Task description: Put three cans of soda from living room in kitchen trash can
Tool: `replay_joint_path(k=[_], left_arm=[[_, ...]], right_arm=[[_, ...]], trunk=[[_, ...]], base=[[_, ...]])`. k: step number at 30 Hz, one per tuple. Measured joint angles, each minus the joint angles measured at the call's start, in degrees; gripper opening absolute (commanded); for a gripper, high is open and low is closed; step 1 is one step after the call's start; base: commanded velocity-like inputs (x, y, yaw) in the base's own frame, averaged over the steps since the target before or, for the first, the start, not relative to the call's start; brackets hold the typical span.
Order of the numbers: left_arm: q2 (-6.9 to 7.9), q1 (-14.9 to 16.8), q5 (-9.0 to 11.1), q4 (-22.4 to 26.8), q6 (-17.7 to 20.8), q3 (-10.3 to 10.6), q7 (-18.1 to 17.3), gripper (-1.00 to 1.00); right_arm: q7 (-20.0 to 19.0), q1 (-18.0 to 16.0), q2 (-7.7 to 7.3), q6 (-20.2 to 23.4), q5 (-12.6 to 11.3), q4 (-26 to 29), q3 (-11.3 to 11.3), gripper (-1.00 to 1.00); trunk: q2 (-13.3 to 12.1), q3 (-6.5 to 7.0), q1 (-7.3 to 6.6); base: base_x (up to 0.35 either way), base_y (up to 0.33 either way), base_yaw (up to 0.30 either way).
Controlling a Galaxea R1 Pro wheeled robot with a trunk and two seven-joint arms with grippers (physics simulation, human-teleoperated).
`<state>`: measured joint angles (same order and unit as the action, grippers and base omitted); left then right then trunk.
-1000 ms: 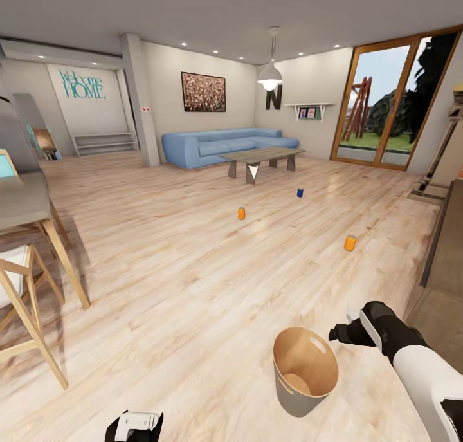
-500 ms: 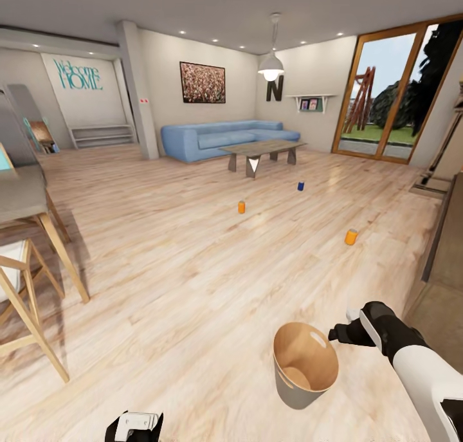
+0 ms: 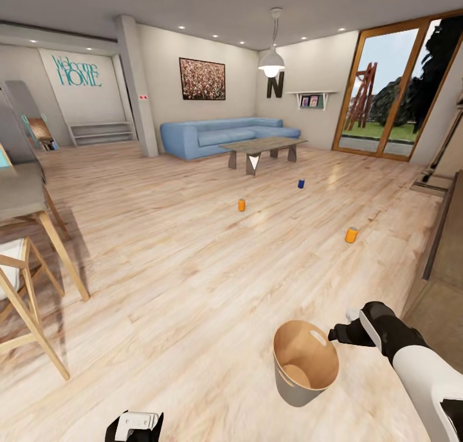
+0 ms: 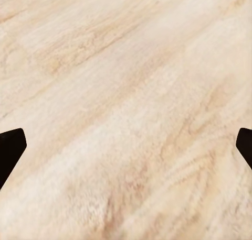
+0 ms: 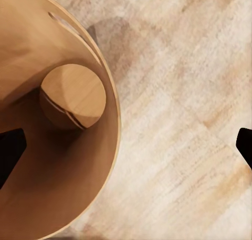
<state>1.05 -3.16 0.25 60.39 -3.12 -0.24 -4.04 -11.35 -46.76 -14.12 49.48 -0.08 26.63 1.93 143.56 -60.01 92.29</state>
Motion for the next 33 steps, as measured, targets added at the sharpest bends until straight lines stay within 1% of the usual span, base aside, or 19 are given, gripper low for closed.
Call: replay_joint_path(k=[9, 14, 20, 33], left_arm=[[0.00, 0.00, 0.05, 0.09, -0.08, 0.15, 0.00, 1.00], [0.00, 0.00, 0.09, 0.35, -0.27, 0.20, 0.00, 1.00], [0.00, 0.00, 0.08, 0.26, -0.10, 0.30, 0.00, 1.00], [0.00, 0.00, 0.02, 0.10, -0.03, 0.40, 0.00, 1.00]], right_arm=[[-0.03, 0.08, 0.05, 0.00, 0.00, 0.00, -0.10, 1.00], [0.12, 0.09, 0.05, 0.00, -0.05, 0.02, -0.93, 1.00], [0.24, 0.09, 0.05, 0.00, -0.08, 0.00, -1.44, 1.00], [0.28, 0.17, 0.06, -0.06, -0.09, 0.00, -1.51, 1.00]], trunk=[[0.00, 0.00, 0.00], [0.00, 0.00, 0.00], [0.08, -1.32, 0.16], [0.25, -4.20, 0.49]], base=[[0.120, 0.038, 0.000], [0.024, 0.007, 0.000], [0.006, 0.002, 0.000], [0.000, 0.000, 0.000]])
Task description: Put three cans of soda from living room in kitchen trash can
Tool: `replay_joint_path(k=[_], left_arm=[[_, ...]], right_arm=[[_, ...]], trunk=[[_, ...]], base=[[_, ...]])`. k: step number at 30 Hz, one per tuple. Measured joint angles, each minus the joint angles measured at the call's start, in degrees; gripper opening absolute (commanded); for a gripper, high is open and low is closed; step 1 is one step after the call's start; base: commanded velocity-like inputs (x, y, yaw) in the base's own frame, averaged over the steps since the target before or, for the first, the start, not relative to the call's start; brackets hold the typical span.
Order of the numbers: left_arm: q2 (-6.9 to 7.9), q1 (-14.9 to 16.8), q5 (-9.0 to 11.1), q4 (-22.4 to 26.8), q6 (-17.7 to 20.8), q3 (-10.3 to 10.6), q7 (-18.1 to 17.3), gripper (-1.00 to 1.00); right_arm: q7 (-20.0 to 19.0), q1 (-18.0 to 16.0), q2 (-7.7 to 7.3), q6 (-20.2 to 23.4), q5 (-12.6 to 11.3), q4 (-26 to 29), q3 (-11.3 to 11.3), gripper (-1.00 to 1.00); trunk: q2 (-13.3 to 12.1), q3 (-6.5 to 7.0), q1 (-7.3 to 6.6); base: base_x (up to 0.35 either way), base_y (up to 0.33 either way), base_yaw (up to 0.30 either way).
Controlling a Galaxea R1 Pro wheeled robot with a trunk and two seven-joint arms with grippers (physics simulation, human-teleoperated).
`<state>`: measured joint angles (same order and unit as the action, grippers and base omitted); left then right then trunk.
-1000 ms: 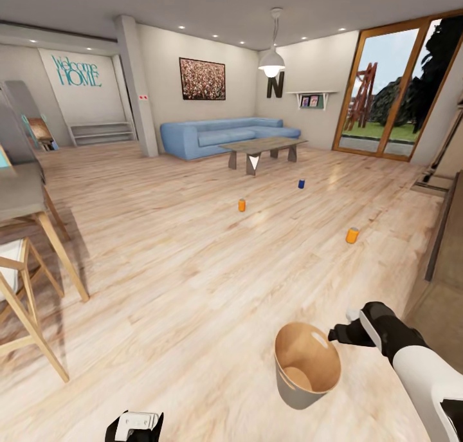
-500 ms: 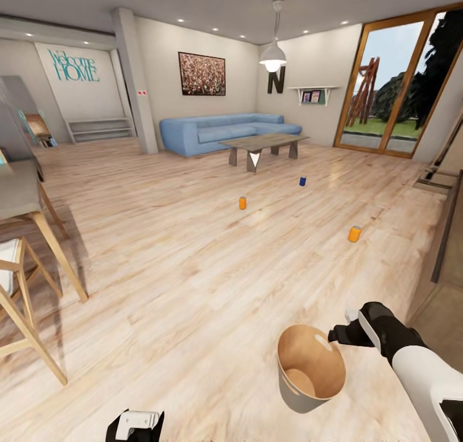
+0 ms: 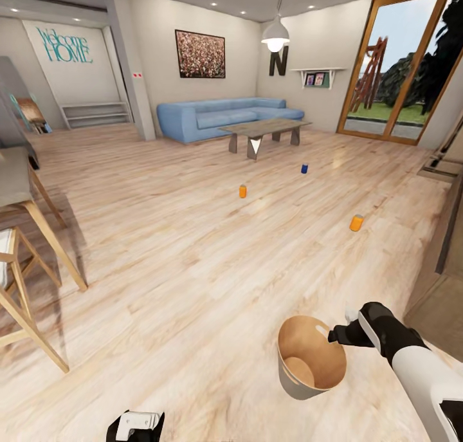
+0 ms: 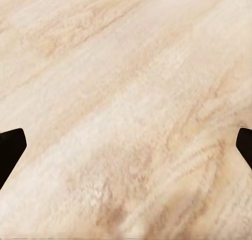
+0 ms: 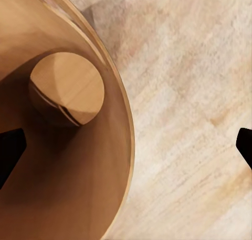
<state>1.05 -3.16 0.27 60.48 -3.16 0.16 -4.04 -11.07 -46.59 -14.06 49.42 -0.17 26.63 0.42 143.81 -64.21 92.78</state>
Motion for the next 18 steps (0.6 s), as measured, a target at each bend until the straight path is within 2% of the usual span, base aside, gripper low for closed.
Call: replay_joint_path(k=[7, 18], left_arm=[[0.00, 0.00, 0.07, 0.24, -0.04, 0.08, 0.00, 1.00], [0.00, 0.00, 0.07, 0.11, -0.01, 0.05, 0.00, 1.00]], right_arm=[[-0.08, 0.01, 0.00, -0.03, 0.00, 0.00, -0.06, 1.00], [-0.09, 0.08, 0.00, -0.03, 0.00, -0.48, -0.07, 1.00]], trunk=[[0.00, -0.01, 0.00], [0.15, -2.44, 0.28]], base=[[0.000, 0.000, 0.000], [0.000, 0.000, 0.000]])
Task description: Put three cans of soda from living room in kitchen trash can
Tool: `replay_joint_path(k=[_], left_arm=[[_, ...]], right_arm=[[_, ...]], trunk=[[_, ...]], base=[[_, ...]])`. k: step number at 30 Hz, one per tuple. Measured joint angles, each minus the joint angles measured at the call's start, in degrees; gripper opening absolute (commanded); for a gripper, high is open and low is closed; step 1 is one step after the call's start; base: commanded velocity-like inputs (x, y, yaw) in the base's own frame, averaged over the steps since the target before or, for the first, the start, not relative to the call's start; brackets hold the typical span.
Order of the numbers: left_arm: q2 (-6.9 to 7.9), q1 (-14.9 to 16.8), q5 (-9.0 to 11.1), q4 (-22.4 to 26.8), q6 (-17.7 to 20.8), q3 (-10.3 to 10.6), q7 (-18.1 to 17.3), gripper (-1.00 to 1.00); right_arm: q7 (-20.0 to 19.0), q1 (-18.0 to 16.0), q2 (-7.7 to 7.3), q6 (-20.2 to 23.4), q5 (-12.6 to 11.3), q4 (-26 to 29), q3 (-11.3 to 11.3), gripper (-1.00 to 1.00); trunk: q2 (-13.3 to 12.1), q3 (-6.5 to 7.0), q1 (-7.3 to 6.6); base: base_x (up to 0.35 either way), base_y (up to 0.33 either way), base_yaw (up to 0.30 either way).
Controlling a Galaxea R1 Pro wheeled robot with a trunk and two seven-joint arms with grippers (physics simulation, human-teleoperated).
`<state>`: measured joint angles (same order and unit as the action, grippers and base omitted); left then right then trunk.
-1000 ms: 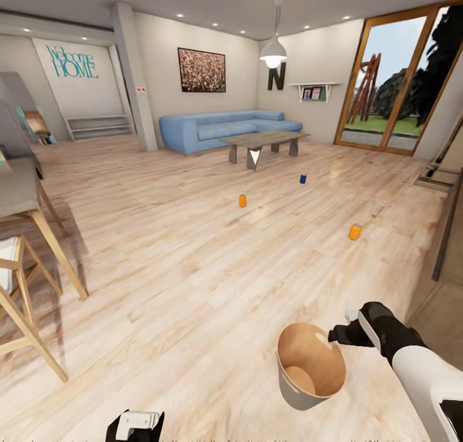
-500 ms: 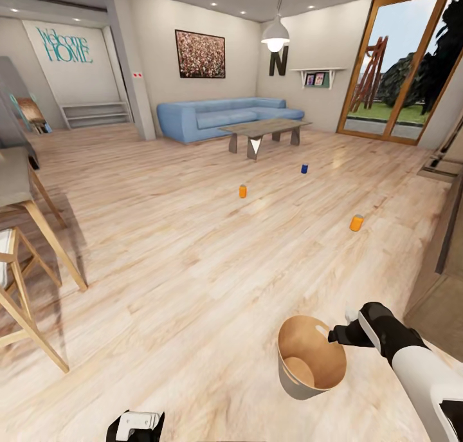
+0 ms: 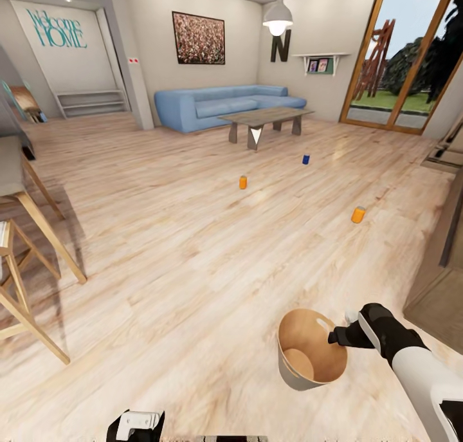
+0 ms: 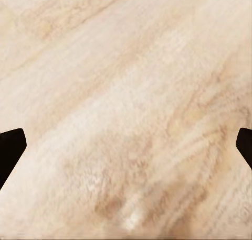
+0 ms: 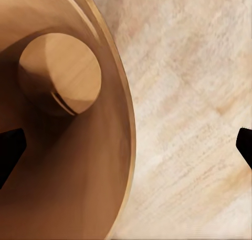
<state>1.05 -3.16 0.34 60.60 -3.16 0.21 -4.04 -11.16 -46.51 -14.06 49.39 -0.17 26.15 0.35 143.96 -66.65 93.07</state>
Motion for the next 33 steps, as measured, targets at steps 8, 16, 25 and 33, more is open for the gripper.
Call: replay_joint_path(k=[8, 16, 25, 33], left_arm=[[0.00, 0.00, 0.01, 0.06, 0.00, 0.05, 0.00, 1.00], [0.00, 0.00, 0.01, 0.26, -0.03, -0.01, 0.00, 1.00], [0.00, 0.00, 0.01, 0.23, -0.01, 0.05, 0.00, 1.00], [0.00, 0.00, 0.01, 0.27, -0.06, 0.01, 0.00, 1.00]], right_arm=[[0.00, 0.10, 0.07, 0.00, -0.01, -0.04, 0.00, 1.00], [0.00, 0.11, 0.53, 0.00, 0.06, -0.07, 0.00, 1.00], [0.03, 0.11, 0.69, 0.00, 0.08, -0.05, 0.00, 1.00], [0.08, 0.11, 0.67, 0.00, 0.09, -0.05, 0.00, 1.00]], trunk=[[0.11, -1.77, 0.21], [0.14, -2.22, 0.25], [0.19, -3.10, 0.36], [0.20, -3.33, 0.38]], base=[[0.000, 0.000, 0.000], [0.000, 0.000, 0.000], [0.000, 0.000, 0.000], [0.000, 0.000, 0.000]])
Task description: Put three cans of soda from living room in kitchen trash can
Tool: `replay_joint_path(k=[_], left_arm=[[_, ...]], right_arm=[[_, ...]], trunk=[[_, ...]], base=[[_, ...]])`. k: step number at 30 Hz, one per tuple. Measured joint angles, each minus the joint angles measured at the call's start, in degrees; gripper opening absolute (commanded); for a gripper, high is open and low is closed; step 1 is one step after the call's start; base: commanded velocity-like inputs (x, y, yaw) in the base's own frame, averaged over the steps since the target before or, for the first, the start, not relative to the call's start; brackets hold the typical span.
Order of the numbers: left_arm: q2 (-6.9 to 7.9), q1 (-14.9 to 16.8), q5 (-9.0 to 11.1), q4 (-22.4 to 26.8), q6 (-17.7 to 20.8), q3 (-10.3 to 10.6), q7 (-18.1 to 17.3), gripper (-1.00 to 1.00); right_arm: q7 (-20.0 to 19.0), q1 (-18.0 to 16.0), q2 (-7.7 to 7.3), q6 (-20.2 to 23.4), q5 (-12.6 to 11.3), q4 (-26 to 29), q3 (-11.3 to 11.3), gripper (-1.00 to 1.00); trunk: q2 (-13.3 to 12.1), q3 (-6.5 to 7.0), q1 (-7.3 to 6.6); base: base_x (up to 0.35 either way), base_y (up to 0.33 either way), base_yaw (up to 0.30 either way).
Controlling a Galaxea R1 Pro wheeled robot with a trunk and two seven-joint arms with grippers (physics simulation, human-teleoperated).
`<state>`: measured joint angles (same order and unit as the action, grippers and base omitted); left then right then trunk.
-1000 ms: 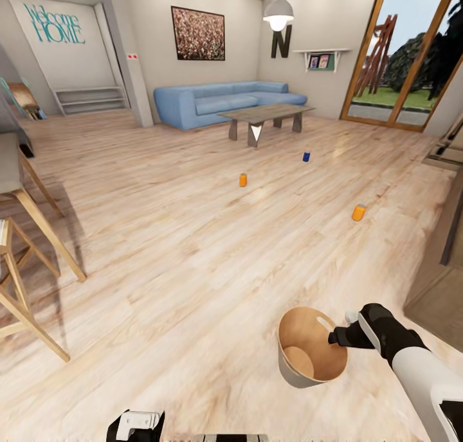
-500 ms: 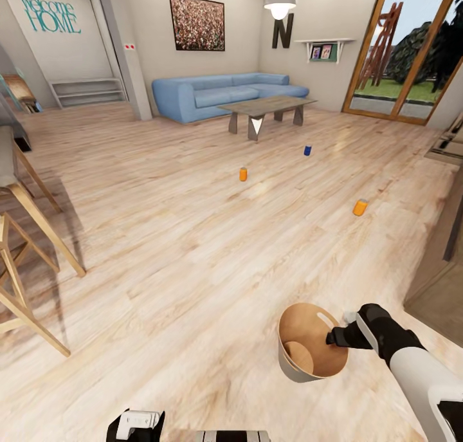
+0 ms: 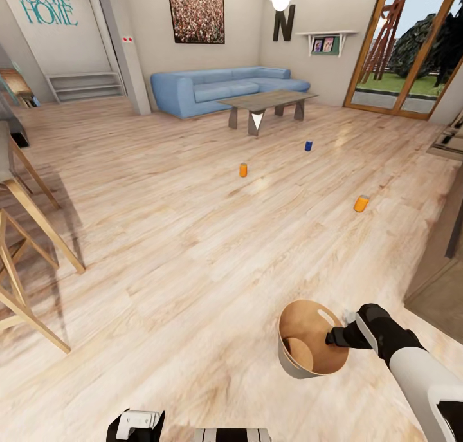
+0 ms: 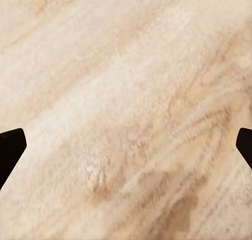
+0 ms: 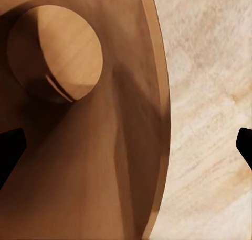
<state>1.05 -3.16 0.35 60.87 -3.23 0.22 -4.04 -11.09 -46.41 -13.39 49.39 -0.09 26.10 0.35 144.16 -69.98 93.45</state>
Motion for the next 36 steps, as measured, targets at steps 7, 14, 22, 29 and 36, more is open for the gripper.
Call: replay_joint_path(k=[7, 14, 22, 29, 36], left_arm=[[0.00, -0.01, 0.00, 0.08, -0.02, -0.05, 0.00, 1.00], [0.00, -0.01, 0.00, 0.14, -0.11, -0.12, 0.00, 1.00], [0.00, -0.02, 0.00, 0.07, -0.03, -0.16, 0.00, 1.00], [0.00, -0.06, 0.00, 0.25, 0.11, -0.35, 0.00, 1.00], [0.00, -0.01, -0.21, 0.08, 0.33, -0.05, 0.00, 1.00]], right_arm=[[-0.05, -0.04, -0.10, -0.15, 1.14, 0.01, -0.05, -1.00], [0.18, -0.02, -0.12, -0.24, 1.98, 0.02, -0.04, -1.00], [0.05, 0.50, -0.12, -1.04, 1.63, -0.01, 0.03, -1.00], [-0.37, 0.86, -0.08, -4.72, 0.36, -1.66, 0.05, -1.00], [-0.12, 0.98, 0.02, -4.90, 0.53, -1.93, -0.07, -1.00]], trunk=[[0.00, 0.01, -0.01], [0.01, 0.01, -0.01], [0.01, 0.01, -0.01], [-0.02, 0.44, -0.06], [-0.12, 1.98, -0.23]], base=[[0.000, 0.000, 0.000], [0.000, 0.000, 0.000], [0.000, 0.000, 0.000], [0.000, 0.000, 0.000], [0.000, 0.000, 0.000]])
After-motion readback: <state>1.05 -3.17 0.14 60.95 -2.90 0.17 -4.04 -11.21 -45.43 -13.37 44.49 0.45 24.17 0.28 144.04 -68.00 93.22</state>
